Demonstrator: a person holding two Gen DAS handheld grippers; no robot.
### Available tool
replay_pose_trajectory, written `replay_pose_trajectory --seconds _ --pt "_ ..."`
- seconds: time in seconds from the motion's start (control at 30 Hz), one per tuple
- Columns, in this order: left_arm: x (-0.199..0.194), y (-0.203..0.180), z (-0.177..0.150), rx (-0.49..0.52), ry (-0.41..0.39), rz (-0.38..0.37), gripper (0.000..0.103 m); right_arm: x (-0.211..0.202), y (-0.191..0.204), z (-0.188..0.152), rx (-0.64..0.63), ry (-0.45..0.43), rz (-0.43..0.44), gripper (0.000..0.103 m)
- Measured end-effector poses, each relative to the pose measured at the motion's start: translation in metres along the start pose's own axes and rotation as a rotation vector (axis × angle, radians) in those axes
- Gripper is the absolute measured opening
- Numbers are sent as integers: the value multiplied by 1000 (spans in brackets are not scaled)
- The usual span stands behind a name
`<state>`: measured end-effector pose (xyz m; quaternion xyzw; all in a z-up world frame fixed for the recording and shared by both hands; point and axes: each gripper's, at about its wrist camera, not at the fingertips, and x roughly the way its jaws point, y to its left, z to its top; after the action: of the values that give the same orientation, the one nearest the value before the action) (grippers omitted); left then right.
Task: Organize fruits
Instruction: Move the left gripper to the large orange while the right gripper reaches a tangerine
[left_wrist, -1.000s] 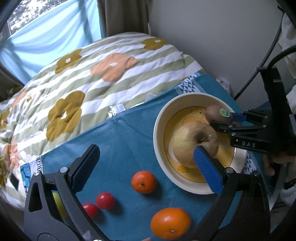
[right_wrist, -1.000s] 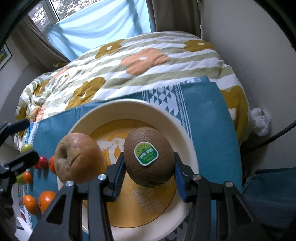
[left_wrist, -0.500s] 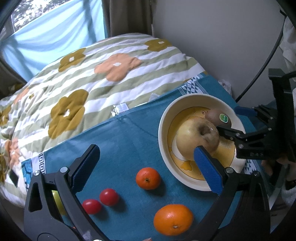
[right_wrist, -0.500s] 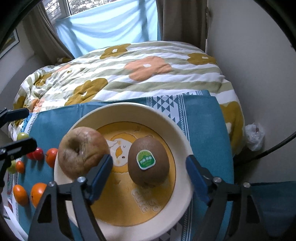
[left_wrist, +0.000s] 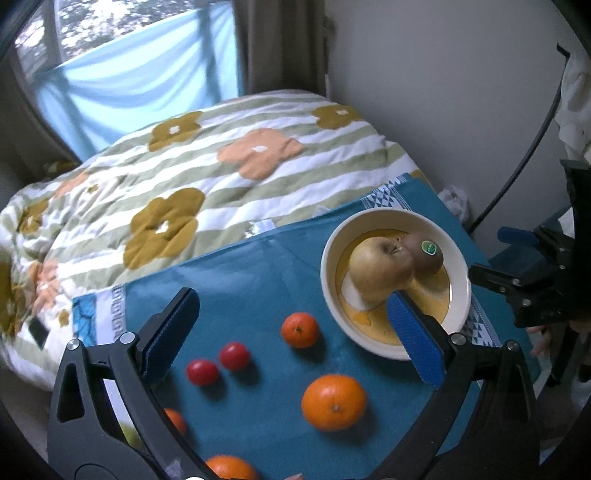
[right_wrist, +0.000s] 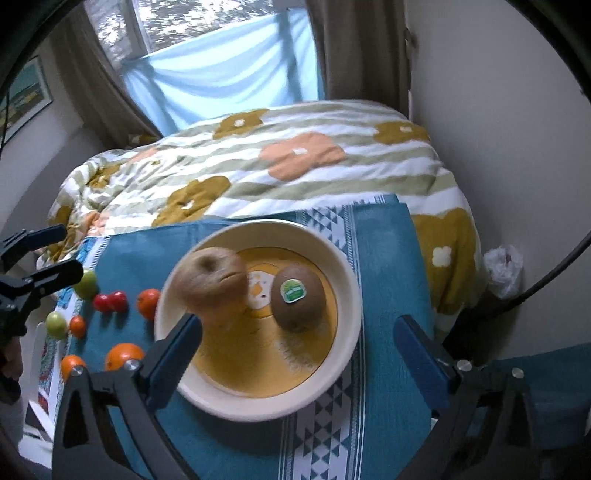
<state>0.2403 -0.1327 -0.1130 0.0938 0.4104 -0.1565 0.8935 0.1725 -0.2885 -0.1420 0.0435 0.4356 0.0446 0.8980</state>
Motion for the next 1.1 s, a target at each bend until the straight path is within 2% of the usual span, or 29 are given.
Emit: replay_pose_trajectory --seconds 0.33,0.47,0.6,0.8,1.0,1.1 --pt "-78 31 -53 -133 -60 120 103 -41 44 -10 -116 13 65 103" --pt "-104 43 -83 -189 -67 175 103 -51 68 -15 -161 -4 108 103" --pt "-118 55 -114 -250 -54 198 103 -53 90 -24 -192 -11 107 103" --pt "-111 63 -154 -287 0 198 103 -41 117 -40 -214 3 115 103" --pt "-87 62 -186 -273 29 159 103 -18 139 -60 -238 16 114 103" --pt "-69 62 -196 -266 45 138 97 -3 145 -67 -236 25 113 103"
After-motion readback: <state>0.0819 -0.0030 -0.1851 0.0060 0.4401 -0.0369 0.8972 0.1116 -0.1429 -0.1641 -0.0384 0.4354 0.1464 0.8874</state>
